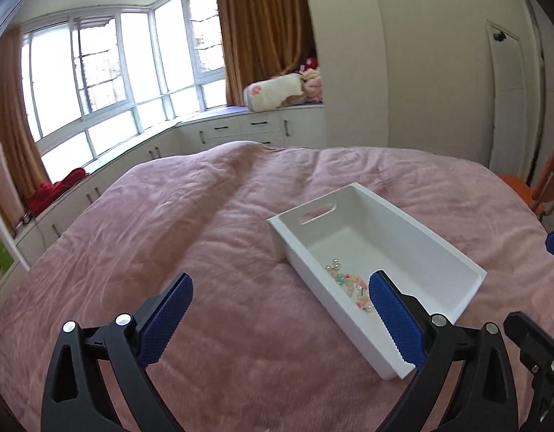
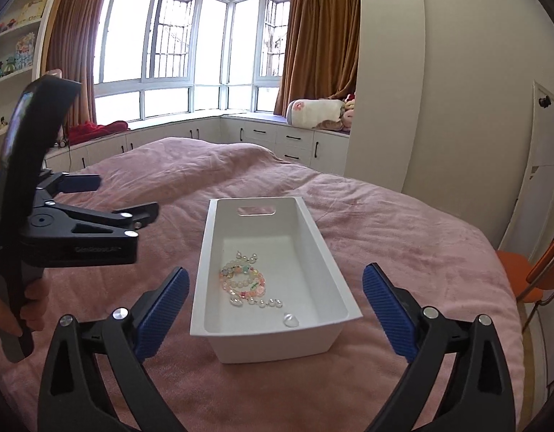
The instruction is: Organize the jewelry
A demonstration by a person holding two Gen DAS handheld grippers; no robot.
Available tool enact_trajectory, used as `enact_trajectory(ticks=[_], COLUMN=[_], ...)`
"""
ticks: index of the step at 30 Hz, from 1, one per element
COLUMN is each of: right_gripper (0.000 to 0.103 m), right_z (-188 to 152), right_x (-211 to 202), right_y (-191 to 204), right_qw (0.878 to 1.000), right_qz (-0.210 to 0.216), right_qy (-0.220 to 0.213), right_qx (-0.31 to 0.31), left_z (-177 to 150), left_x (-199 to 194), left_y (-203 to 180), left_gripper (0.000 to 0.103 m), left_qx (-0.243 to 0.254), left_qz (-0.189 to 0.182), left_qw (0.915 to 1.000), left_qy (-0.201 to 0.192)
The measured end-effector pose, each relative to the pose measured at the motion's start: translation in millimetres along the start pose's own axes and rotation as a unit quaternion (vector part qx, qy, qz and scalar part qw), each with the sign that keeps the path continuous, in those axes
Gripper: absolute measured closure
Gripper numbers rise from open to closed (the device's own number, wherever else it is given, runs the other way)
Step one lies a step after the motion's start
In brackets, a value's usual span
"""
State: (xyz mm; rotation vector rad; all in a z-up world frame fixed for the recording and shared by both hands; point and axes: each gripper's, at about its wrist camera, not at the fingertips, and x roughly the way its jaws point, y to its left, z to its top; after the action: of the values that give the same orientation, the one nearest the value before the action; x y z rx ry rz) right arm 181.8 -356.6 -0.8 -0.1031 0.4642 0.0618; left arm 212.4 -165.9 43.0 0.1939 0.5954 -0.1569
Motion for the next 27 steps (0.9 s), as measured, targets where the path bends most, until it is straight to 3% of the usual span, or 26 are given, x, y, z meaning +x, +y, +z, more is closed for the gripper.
enact_trajectory(ticks=[5,9,16,27], right_gripper=[0.007,0.007,0.007,0.007], right_z=[-11,-21,-40,-52], right_x=[-7,-6,0,8], right_y=[1,-2,1,3], right_qw=[1.0,1.0,0.999,0.999], right_qz=[0.013,0.005,-0.002,-0.004], right_qy=[-0.011,-0.023,-0.036,-0.036], right_qx=[0.008,0.02,0.02,0.023], left_z=[-24,-45,-66,-85], left_x=[-15,-30,-21,-11], left_y=[6,3,-1,-6], left_gripper=[0.003,0.003,0.003,0.003], left_qx=[-0.012,0.001,-0.026,-0.03], left_qz=[0.01,0.026,0.002,0.002], left_qw=[0.9998,0.9996,0.9993,0.9994], left_qy=[0.012,-0.014,-0.025,-0.017])
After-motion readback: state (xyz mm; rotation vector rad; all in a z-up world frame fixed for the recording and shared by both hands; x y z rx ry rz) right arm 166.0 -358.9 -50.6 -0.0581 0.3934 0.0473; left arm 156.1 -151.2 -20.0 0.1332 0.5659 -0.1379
